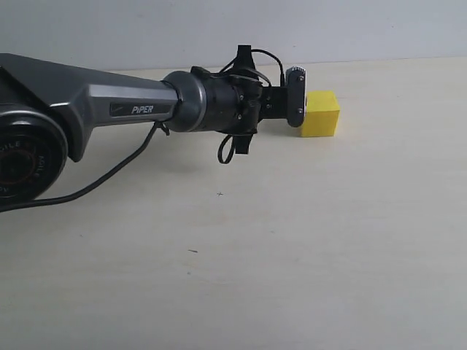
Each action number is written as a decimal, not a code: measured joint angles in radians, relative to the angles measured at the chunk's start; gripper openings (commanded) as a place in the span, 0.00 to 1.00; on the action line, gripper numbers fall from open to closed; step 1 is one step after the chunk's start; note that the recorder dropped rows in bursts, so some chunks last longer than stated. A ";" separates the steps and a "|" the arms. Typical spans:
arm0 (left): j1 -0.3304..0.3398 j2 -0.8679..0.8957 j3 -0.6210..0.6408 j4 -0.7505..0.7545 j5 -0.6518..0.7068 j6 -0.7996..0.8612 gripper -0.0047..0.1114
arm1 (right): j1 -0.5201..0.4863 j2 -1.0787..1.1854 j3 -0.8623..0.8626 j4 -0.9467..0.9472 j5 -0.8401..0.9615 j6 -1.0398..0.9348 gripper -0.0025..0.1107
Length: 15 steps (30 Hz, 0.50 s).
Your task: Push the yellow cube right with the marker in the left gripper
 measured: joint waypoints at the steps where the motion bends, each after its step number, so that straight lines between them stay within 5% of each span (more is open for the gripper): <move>1: -0.005 0.000 -0.002 -0.005 -0.006 0.002 0.04 | 0.000 0.000 0.000 0.000 0.000 0.000 0.02; 15: 0.000 -0.009 -0.002 -0.034 0.045 -0.033 0.04 | 0.000 0.000 0.000 0.000 0.000 0.000 0.02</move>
